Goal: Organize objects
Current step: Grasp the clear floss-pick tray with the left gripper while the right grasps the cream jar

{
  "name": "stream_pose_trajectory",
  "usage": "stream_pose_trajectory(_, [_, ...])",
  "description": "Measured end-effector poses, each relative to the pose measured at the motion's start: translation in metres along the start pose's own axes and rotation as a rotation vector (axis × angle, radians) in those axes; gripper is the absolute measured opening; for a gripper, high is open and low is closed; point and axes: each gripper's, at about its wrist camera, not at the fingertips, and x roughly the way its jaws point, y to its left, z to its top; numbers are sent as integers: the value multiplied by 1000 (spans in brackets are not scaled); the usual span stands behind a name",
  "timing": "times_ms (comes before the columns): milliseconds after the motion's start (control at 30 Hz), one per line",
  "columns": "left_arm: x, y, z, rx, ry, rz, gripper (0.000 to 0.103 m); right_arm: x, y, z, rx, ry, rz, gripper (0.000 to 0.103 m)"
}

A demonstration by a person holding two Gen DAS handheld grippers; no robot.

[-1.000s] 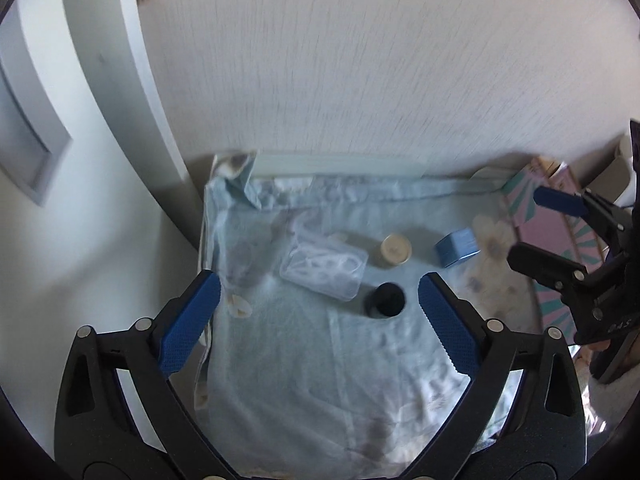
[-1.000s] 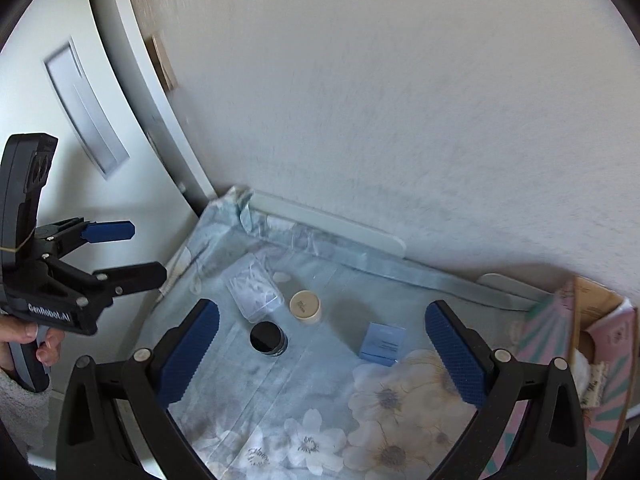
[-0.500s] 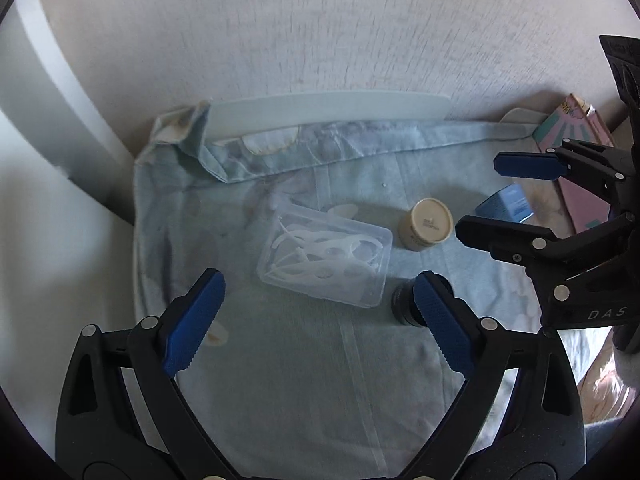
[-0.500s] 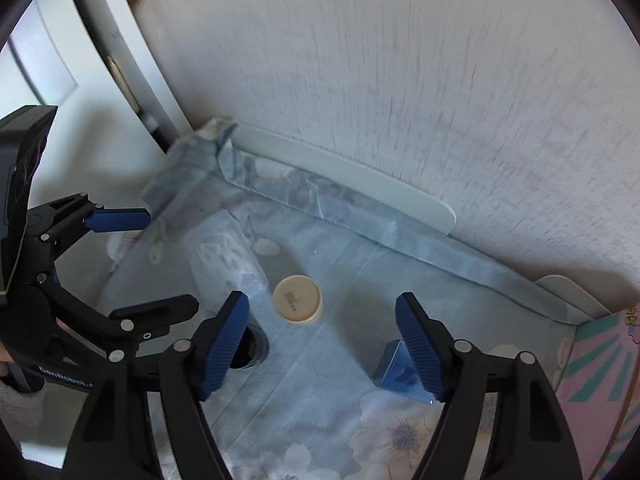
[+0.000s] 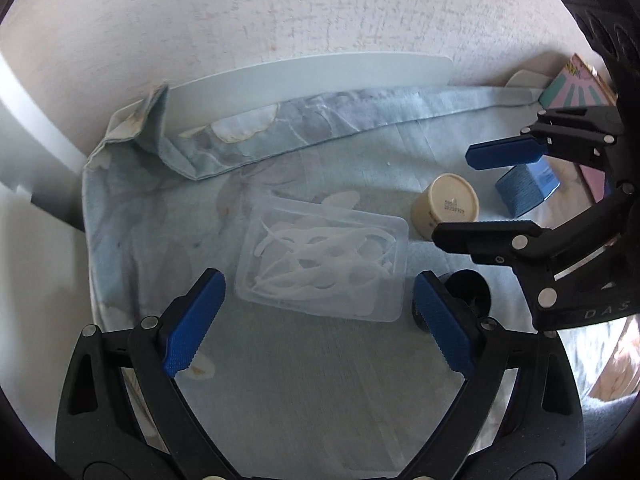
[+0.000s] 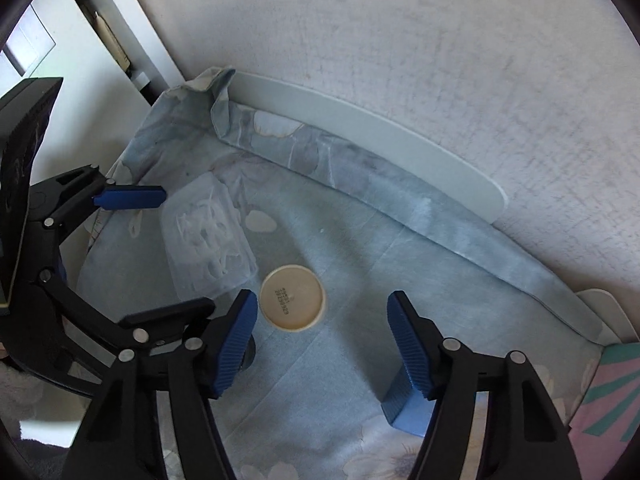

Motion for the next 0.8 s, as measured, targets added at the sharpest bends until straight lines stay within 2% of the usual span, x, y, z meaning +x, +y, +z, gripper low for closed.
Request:
stream_pose_trajectory(133, [1,-2,3,16,-17,-2,93,7,0,2,2,19,26,55])
stream_pose_trajectory(400, [5,-7,8,65,-11,-8,79,13,-2,5,7,30,37,47])
stream_pose_trajectory(533, [5,-9,9,81,-13,-6,79,13,5,6,-30,32,28,33])
stream_pose_trajectory(800, [2,-8,11,75,-21,-14,78,10,6,5,-36,24,11,32])
